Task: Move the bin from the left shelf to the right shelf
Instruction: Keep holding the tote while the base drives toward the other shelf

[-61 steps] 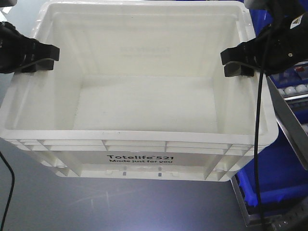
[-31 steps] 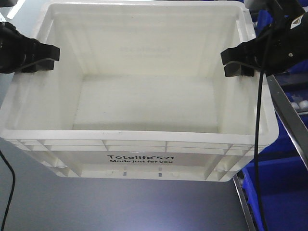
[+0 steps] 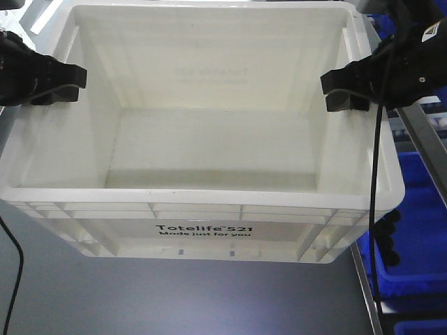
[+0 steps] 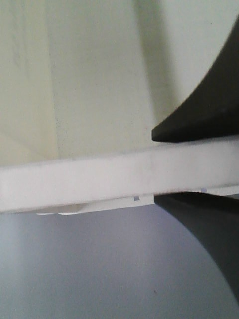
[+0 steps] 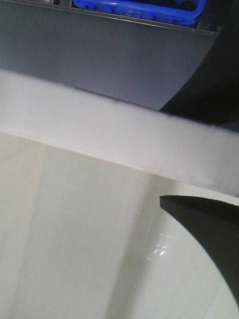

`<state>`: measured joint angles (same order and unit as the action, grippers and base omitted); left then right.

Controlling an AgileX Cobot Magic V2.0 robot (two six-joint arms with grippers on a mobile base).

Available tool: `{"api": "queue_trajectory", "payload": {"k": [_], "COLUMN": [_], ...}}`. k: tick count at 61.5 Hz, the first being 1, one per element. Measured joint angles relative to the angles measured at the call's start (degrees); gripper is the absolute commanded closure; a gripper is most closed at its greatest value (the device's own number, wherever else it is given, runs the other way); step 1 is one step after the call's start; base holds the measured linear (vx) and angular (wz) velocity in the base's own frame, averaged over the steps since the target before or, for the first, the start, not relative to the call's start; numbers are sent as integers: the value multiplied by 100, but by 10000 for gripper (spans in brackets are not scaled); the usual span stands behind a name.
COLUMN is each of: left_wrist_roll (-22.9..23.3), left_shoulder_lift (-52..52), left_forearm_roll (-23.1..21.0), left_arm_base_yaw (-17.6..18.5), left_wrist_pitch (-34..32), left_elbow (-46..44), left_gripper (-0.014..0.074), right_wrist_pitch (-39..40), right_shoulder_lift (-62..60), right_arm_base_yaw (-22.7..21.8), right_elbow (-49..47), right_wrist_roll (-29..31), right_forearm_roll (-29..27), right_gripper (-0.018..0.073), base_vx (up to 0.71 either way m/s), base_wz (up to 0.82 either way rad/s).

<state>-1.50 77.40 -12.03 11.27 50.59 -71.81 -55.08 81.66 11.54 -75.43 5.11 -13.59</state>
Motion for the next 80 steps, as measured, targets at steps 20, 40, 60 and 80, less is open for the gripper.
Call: {"api": "queue_trajectory", "payload": {"k": [20,40,60,80], "left_wrist_roll": [0,0,0,0], "left_shoulder_lift": [0,0,0,0], "left_forearm_roll": [0,6,0,0], "left_arm_base_yaw": [0,0,0,0], "left_wrist_pitch": [0,0,0,0], "left_elbow": [0,0,0,0], "left_gripper": [601,601,601,601], "right_wrist_pitch": [0,0,-4,-14], "right_shoulder_lift": [0,0,0,0], "right_arm_base_yaw": [0,0,0,0], "right_elbow": [0,0,0,0], "right_wrist_roll": [0,0,0,0], "right_forearm_roll": [-11,-11,-11,-11], "right_gripper": [564,564,564,564], "base_vx": [43,43,45,47], "base_wz": [22,5,-11,-7]}}
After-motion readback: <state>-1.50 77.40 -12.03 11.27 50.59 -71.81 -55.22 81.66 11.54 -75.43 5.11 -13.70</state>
